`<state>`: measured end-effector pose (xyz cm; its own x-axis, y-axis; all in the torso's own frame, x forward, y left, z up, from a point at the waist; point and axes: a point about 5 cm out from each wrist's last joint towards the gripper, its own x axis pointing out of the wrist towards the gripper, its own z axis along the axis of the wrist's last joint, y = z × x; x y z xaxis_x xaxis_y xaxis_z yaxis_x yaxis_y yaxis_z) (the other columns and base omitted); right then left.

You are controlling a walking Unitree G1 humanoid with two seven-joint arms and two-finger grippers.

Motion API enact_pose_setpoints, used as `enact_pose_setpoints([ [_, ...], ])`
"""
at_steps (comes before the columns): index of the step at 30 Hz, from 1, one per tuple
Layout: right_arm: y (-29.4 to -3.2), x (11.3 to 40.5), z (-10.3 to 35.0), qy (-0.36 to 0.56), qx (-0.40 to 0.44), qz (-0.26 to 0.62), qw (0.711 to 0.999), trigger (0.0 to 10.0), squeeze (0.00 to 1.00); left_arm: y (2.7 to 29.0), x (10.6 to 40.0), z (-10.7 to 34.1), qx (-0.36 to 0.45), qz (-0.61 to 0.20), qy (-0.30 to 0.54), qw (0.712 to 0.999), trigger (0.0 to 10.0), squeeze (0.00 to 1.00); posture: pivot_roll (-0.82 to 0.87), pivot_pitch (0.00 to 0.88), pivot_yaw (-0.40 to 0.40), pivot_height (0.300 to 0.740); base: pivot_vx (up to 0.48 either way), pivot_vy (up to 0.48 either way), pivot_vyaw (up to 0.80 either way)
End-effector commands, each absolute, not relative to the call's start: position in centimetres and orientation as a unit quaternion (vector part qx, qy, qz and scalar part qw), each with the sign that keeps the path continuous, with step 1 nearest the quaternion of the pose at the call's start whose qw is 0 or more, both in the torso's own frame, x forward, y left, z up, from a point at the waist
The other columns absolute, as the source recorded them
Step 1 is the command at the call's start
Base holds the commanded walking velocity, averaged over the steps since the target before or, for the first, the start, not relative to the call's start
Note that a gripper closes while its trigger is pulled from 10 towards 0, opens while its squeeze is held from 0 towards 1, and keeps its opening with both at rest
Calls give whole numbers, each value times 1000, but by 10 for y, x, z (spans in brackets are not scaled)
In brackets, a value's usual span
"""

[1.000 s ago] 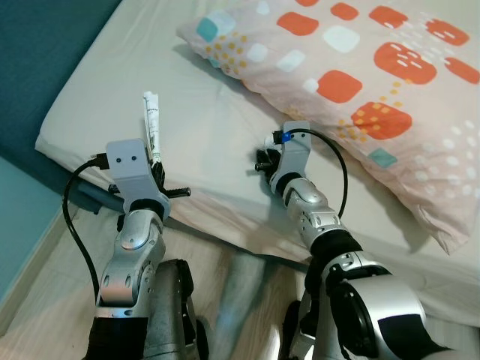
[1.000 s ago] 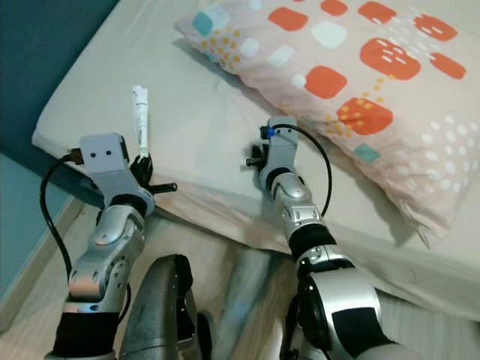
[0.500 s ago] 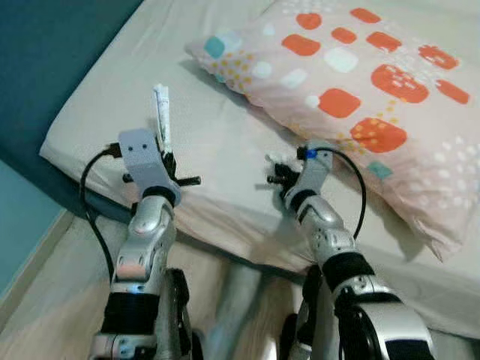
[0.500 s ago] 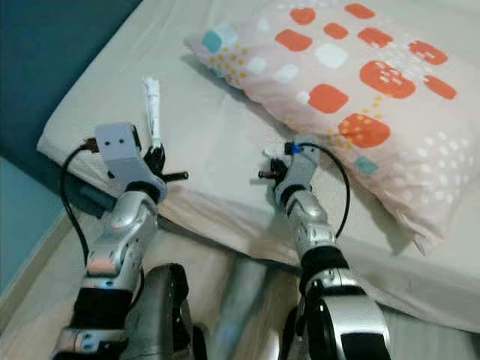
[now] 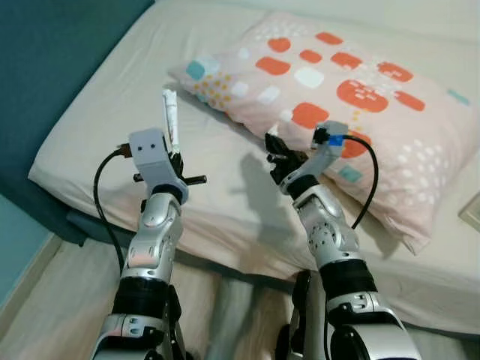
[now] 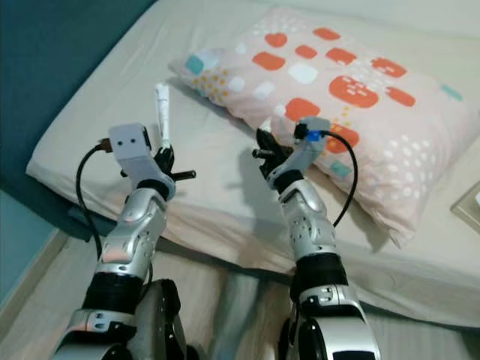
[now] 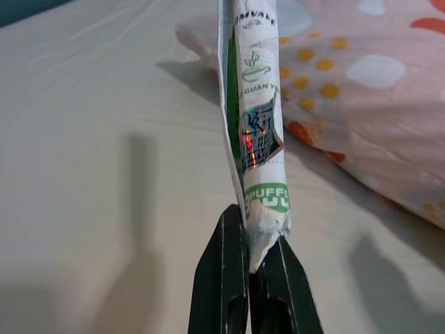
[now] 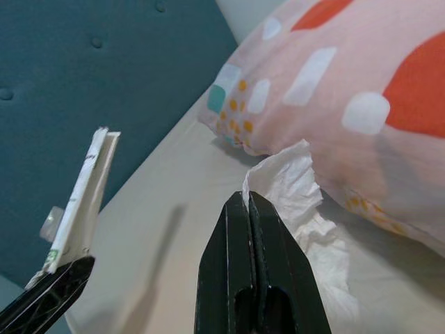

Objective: Clean up the room

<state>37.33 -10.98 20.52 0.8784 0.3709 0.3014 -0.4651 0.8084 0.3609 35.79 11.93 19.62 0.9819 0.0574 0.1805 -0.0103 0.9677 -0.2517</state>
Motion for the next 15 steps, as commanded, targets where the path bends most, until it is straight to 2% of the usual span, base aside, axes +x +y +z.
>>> enact_pose_setpoints([
  [1,-115,368,199,-101,224,217,945,0,0,116,359,189,-129,11,-85,988,10000,0,6,170,23,470,0,0,0],
  [11,-110,360,223,-135,219,258,931,0,0,113,359,183,-130,-20,-101,986,10000,0,-15,155,19,470,0,0,0],
  [15,-107,359,227,-137,222,271,926,0,0,113,359,174,-150,-30,-85,985,10000,0,-24,151,17,490,0,0,0],
])
